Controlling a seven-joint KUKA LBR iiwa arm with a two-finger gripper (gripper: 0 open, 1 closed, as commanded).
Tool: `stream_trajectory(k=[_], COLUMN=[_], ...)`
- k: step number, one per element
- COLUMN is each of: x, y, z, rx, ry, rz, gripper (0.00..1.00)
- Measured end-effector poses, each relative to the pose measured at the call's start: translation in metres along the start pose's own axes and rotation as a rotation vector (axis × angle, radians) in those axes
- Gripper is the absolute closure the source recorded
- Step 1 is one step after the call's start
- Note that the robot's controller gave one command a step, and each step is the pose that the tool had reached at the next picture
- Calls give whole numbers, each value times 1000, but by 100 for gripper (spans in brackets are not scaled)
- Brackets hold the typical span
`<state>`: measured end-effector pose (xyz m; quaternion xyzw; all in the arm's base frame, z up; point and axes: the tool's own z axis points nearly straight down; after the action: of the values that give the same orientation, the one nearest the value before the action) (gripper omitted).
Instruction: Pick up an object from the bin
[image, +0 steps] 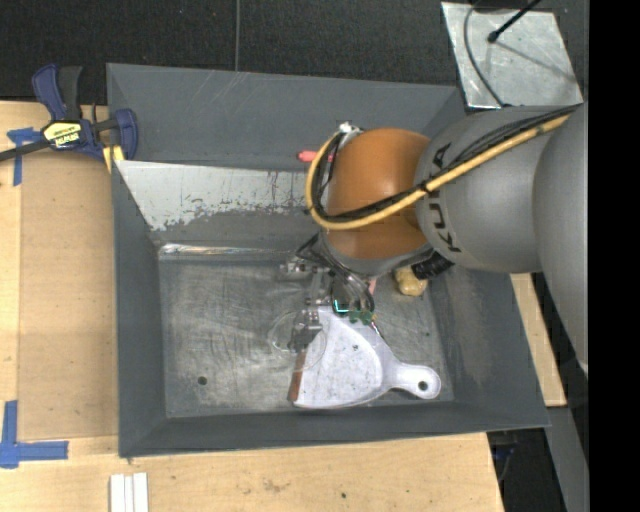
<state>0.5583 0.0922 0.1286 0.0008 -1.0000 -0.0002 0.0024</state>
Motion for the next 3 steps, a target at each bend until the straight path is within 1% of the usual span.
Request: stream_trajectory(k=[1, 2, 3], x=[-2, 54, 54], y=[0, 8, 8], z=[-4, 52, 52], rx=[-1, -1, -2], ry=[-7, -22, -22], rz=[2, -103, -103], gripper=[0, 100, 100])
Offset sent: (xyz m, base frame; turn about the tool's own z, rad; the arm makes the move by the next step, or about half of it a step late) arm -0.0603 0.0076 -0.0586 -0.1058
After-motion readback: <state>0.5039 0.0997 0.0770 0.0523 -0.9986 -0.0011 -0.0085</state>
